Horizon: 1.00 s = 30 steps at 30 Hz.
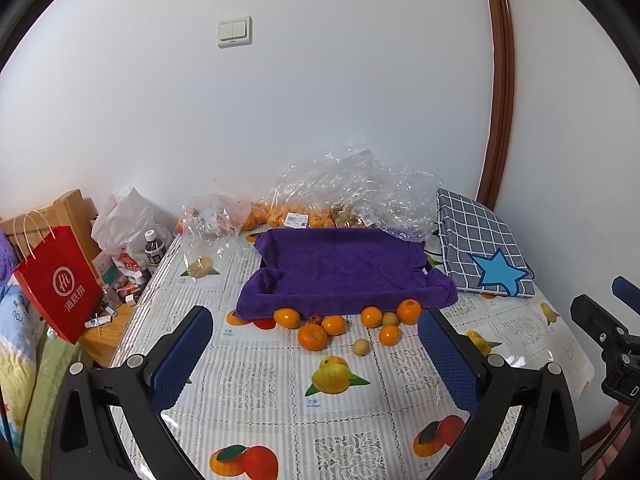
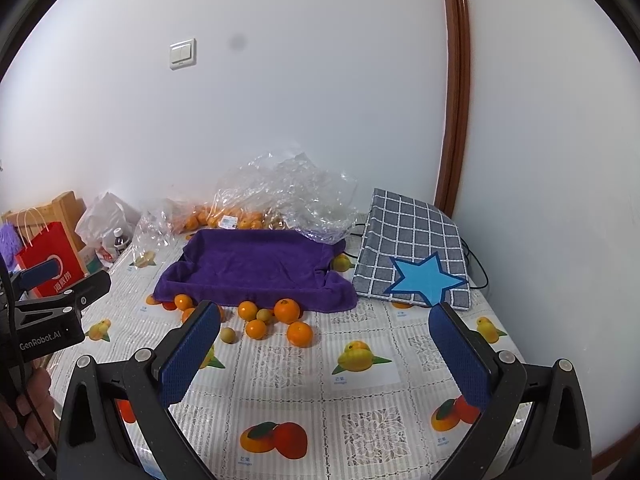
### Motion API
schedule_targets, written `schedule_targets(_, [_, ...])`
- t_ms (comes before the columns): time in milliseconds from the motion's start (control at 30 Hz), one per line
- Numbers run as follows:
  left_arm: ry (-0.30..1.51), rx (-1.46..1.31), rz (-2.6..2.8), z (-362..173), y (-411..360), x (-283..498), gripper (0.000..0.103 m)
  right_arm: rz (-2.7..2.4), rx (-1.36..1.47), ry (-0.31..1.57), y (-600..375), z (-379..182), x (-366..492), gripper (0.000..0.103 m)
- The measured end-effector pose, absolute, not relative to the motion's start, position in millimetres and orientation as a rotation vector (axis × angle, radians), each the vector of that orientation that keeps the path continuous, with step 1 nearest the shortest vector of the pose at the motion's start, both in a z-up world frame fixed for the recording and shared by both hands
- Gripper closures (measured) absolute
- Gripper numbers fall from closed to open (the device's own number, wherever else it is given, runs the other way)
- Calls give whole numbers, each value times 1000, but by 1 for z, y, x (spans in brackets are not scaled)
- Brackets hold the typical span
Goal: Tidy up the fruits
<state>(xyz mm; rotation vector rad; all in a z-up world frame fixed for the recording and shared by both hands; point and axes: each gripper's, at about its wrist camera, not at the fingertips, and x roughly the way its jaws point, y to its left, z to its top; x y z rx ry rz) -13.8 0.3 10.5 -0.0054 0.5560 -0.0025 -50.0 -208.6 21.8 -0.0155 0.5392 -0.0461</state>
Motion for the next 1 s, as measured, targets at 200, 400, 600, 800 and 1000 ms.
schedule_targets(200, [554,-7,-5,13,1,-16,0,-51,-15,538,-209,23,-50,1])
schedule_targets(400, [552,-8,-7,13,1,-15,0,-48,-18,536,-208,23,-50,1])
schedule_targets(600, [555,-4,-5,11,2,-13,0,-52,-20,537,-206,18,-50,1])
schedule_targets(800, [575,-16,17,1,14,-3,0,-27,-44,543,-202,7,-45,1])
schedule_targets(1000, [605,-48,45,-25,34,10,0,-18,-55,586,-202,-19,-24,1])
